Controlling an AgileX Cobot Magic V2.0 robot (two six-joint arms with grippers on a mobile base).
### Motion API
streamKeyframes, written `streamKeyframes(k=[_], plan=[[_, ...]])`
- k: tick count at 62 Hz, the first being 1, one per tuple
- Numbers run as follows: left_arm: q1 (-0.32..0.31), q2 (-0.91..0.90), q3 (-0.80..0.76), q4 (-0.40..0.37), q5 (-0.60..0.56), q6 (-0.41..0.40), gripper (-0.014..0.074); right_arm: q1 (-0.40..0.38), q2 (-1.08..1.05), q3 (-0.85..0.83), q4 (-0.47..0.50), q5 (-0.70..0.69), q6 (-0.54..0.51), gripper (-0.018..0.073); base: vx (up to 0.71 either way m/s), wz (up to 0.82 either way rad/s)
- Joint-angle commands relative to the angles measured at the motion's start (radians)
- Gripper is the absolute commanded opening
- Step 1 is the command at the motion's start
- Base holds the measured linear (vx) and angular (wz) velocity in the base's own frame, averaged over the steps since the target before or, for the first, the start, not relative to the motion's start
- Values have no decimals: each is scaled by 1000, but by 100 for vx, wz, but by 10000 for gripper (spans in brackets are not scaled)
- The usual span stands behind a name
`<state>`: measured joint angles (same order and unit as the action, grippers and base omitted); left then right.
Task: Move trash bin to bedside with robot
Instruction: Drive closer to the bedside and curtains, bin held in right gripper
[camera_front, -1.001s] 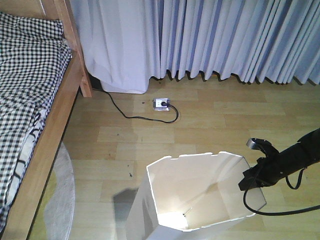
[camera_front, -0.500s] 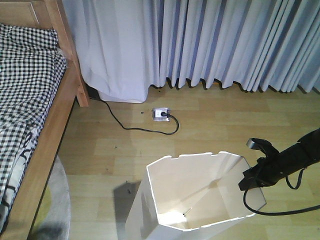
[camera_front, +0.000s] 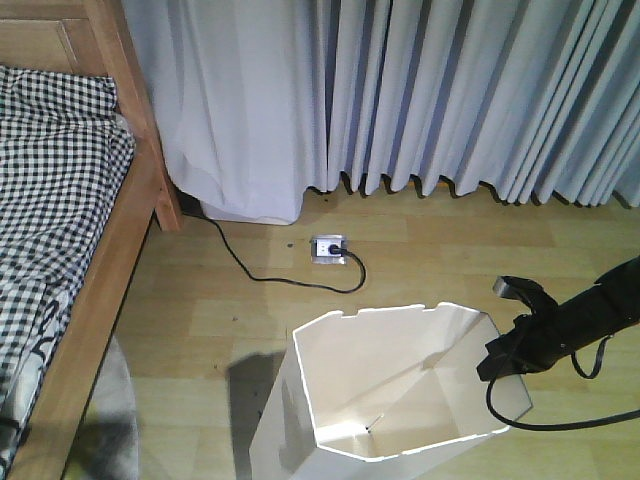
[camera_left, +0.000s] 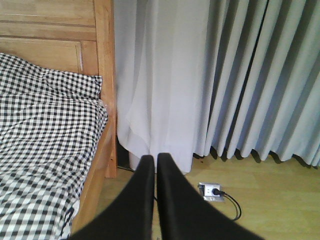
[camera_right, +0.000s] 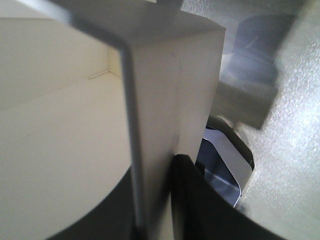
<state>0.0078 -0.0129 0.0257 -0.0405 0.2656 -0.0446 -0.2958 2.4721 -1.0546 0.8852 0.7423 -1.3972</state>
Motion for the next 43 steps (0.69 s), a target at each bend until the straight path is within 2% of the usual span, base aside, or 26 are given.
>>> streamKeyframes(k=[1, 43], plan=[[1, -14, 12, -4, -69, -6, -6, -3, -73, -6, 56, 244, -4, -5, 17, 2], [1, -14, 12, -4, -69, -6, -6, -3, -73, -6, 55, 244, -4, -5, 17, -1]])
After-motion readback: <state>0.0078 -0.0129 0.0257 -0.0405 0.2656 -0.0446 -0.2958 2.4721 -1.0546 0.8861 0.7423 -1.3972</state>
